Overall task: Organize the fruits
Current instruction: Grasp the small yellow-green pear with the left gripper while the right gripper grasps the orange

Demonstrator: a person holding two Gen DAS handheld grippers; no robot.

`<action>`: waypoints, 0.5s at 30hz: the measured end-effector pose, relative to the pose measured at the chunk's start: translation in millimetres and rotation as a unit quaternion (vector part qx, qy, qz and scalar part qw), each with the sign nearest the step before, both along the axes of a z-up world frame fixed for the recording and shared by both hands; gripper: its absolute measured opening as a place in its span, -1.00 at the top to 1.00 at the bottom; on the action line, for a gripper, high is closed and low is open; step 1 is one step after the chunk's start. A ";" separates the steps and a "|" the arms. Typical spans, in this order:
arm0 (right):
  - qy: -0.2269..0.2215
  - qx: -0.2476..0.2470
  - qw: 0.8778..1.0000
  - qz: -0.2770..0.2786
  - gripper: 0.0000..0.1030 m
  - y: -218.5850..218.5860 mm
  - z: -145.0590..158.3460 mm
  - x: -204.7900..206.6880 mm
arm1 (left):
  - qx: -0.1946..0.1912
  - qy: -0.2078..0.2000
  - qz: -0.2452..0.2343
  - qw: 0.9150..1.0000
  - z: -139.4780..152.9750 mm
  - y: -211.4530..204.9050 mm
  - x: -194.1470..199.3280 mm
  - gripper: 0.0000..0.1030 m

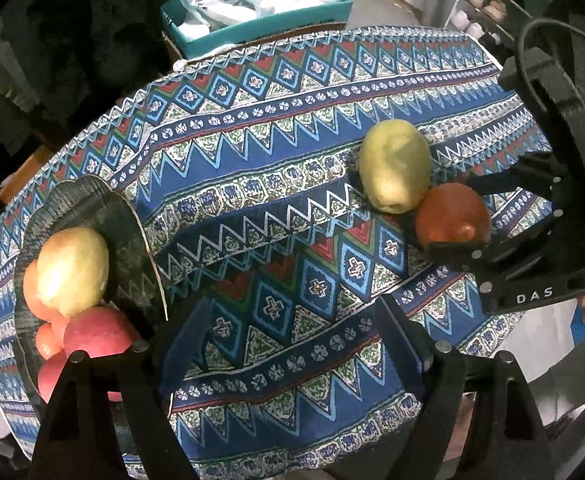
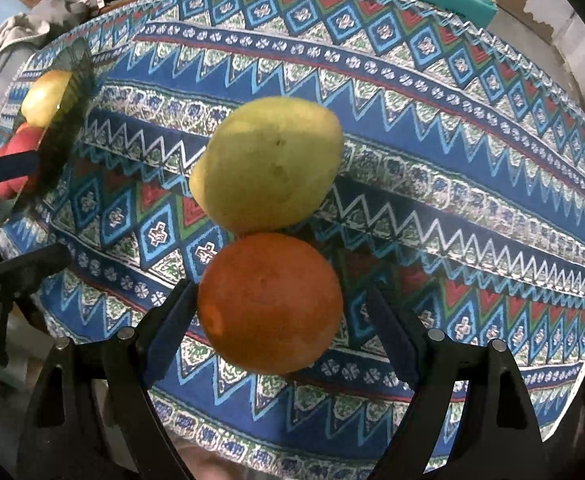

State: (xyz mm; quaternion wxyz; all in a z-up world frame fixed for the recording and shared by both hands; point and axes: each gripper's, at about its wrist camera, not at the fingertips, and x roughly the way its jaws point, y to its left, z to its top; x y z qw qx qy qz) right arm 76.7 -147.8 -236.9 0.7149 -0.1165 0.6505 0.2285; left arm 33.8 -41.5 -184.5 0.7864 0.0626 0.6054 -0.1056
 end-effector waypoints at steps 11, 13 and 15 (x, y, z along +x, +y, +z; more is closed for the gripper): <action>0.002 0.014 1.000 0.007 -0.35 -4.2 -8.2 -4.9 | -0.013 0.005 0.010 1.000 0.1 -4.1 13.9 -0.65; 0.002 0.018 1.000 -0.009 -0.35 -18.4 -5.7 -2.1 | -0.020 0.005 0.012 1.000 1.4 -7.7 19.3 -0.65; -0.008 0.014 1.000 -0.023 -0.35 -32.0 -0.6 1.0 | -0.032 0.007 0.012 0.999 3.1 -13.5 24.9 -0.65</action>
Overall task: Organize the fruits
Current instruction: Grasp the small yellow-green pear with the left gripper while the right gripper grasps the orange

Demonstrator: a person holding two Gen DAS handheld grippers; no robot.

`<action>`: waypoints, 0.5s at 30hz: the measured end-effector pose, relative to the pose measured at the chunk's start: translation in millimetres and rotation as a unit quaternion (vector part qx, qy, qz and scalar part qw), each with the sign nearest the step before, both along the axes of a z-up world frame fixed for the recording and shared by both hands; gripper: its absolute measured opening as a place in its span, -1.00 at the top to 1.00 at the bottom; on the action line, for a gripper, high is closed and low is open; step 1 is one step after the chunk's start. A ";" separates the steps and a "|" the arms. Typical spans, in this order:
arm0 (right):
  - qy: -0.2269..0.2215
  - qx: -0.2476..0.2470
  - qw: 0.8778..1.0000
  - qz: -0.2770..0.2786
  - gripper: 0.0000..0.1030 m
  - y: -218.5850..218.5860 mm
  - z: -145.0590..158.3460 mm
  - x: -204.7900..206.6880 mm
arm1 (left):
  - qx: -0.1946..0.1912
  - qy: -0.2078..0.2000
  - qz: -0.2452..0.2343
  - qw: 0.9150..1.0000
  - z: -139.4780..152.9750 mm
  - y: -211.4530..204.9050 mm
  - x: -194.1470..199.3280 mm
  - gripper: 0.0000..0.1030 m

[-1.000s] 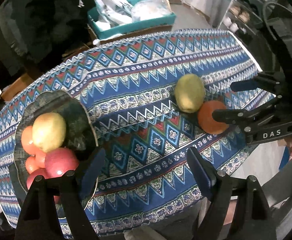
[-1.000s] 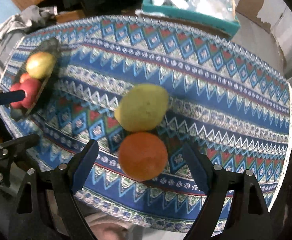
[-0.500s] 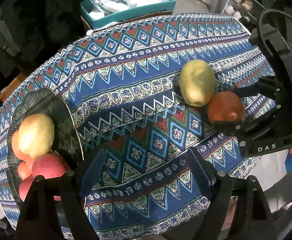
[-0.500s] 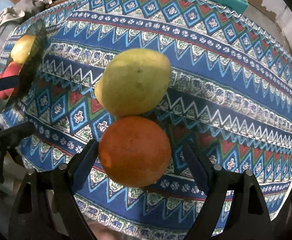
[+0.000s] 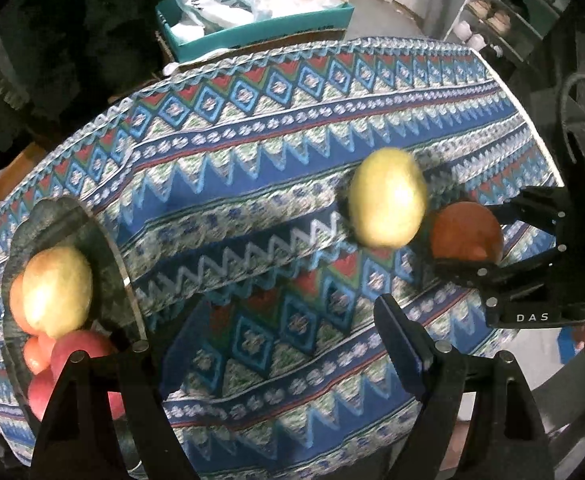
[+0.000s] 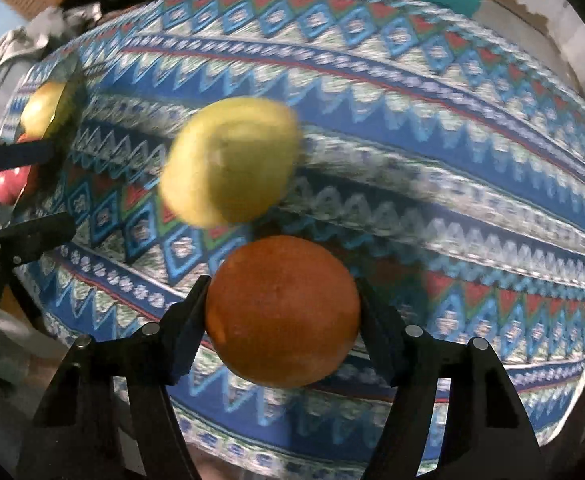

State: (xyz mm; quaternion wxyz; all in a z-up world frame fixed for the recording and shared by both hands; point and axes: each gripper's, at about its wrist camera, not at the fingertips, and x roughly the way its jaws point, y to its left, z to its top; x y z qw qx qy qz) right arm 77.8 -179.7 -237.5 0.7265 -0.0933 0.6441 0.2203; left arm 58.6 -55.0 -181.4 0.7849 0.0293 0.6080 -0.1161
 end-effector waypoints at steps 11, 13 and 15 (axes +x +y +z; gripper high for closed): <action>-0.056 -0.005 0.996 -0.075 -0.35 -67.8 34.4 27.6 | -0.043 0.009 -0.006 0.999 -4.4 -36.0 33.7 -0.65; -0.059 -0.002 0.995 -0.086 -0.35 -75.6 37.3 30.1 | -0.050 0.013 -0.004 0.999 -7.7 -40.5 39.9 -0.65; -0.062 0.002 0.993 -0.097 -0.35 -82.1 38.3 34.2 | -0.056 0.016 -0.002 0.998 -10.7 -44.9 45.8 -0.65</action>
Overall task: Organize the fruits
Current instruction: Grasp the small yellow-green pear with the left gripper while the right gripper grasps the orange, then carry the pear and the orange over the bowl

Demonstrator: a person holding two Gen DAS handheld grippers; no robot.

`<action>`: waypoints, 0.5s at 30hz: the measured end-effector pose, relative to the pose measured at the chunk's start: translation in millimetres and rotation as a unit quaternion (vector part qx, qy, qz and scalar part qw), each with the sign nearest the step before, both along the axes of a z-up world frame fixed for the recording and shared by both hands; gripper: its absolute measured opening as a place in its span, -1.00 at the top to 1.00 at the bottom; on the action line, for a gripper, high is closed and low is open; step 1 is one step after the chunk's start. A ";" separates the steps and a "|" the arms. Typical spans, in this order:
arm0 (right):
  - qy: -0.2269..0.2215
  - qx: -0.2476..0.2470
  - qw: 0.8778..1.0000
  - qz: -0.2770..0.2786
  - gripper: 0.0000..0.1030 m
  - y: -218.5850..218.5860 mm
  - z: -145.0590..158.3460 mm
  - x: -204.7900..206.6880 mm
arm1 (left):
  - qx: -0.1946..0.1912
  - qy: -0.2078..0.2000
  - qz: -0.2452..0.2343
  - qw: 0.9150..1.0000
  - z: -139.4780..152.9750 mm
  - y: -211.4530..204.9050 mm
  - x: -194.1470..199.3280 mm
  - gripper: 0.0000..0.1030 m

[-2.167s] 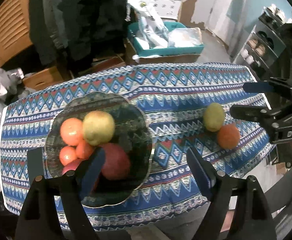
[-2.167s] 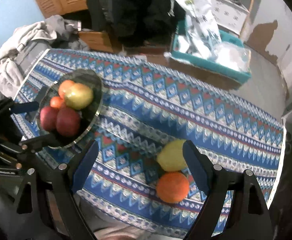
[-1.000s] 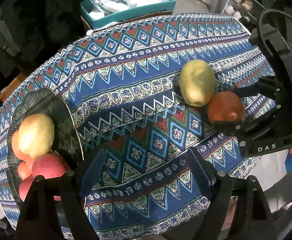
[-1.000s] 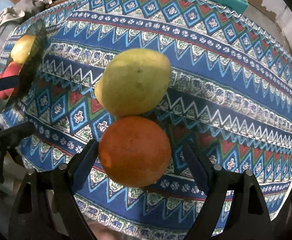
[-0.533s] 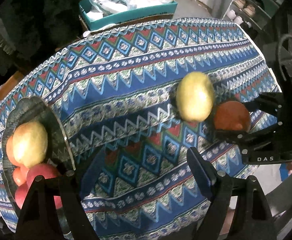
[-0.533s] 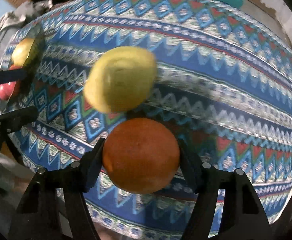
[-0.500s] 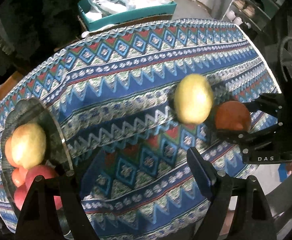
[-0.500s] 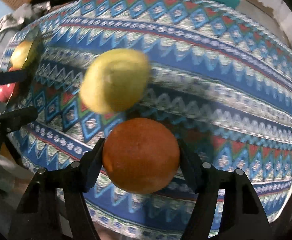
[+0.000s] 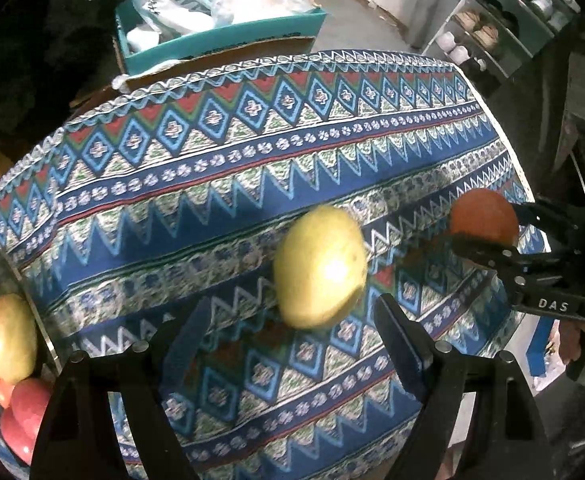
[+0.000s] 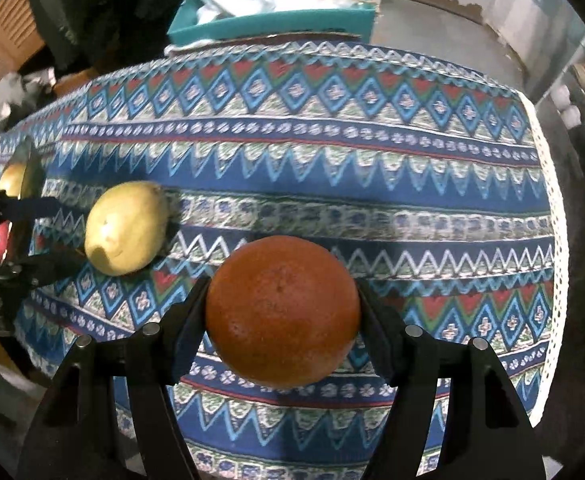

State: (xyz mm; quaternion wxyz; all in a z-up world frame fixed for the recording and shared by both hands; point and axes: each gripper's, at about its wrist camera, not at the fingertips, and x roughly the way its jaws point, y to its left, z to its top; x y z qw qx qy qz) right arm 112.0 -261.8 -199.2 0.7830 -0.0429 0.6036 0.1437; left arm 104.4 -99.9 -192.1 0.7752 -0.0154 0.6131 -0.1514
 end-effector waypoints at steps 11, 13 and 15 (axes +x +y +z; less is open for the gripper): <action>0.002 0.014 1.000 -0.021 -0.35 -16.8 2.4 0.8 | -0.007 0.036 0.005 0.999 -28.0 -22.9 19.9 -0.65; 0.003 0.015 1.000 -0.024 -0.35 -18.9 1.8 2.6 | -0.003 0.040 0.006 0.999 -32.9 -24.8 21.5 -0.65; 0.003 0.017 1.000 -0.026 -0.35 -20.5 1.7 3.8 | -0.005 0.043 0.008 0.999 -37.7 -25.8 23.0 -0.65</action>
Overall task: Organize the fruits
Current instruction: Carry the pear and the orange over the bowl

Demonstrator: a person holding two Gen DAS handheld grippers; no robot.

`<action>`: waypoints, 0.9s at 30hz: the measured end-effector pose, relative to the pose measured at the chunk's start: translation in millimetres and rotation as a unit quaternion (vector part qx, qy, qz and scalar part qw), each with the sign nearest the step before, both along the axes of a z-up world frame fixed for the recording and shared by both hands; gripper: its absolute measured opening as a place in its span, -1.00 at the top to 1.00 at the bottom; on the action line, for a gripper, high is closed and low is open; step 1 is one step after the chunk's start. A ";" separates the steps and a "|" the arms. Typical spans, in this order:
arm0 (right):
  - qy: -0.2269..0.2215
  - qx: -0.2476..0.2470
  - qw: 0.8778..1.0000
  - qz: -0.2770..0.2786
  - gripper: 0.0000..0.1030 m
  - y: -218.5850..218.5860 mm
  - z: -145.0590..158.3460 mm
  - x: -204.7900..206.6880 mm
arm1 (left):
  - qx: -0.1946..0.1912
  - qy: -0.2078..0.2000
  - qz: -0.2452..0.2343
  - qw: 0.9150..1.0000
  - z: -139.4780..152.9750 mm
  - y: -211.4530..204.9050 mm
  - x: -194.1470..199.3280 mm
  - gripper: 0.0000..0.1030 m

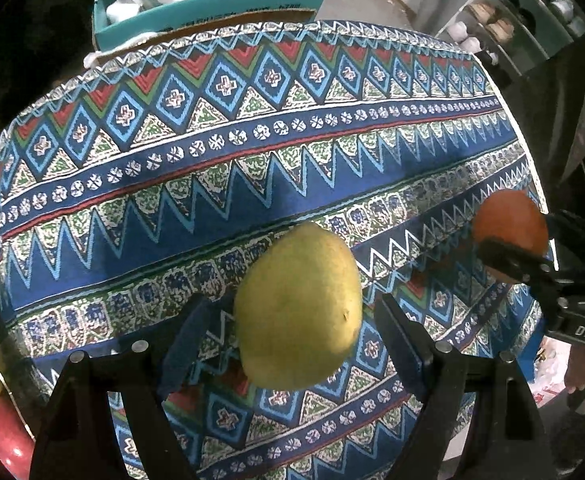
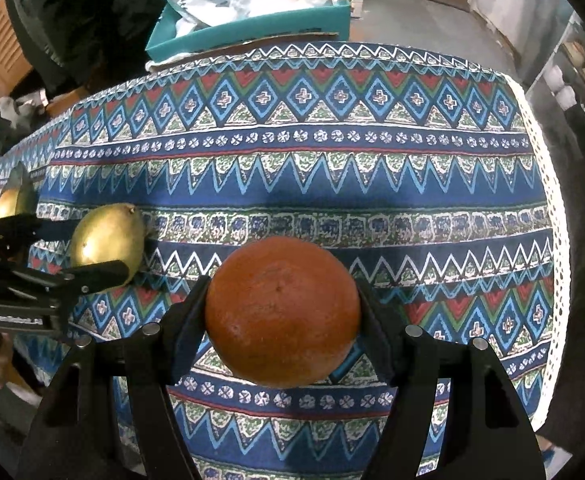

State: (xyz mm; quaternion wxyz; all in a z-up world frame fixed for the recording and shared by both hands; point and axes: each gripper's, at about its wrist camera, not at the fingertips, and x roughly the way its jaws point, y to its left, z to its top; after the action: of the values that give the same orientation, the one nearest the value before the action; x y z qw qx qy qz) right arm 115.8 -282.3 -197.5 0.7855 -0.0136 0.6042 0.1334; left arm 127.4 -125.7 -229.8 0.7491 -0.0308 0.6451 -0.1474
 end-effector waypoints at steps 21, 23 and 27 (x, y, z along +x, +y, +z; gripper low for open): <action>-0.010 -0.008 1.000 0.013 -0.35 9.5 2.8 1.8 | 0.033 -0.027 -0.046 0.998 -4.2 -10.6 -10.2 -0.25; -0.015 -0.007 1.000 0.012 -0.35 10.5 5.9 1.8 | 0.036 -0.029 -0.043 0.998 -1.2 -6.3 -12.8 -0.25; -0.025 -0.005 1.000 0.014 -0.35 13.3 15.0 1.7 | 0.032 -0.037 -0.032 0.998 9.4 5.5 -18.2 -0.25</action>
State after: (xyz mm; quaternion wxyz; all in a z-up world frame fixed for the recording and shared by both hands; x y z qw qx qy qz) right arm 117.5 -269.0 -182.5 0.7981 -0.0297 0.5851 0.1407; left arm 109.2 -120.2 -220.3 0.7683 0.0192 0.6216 -0.1515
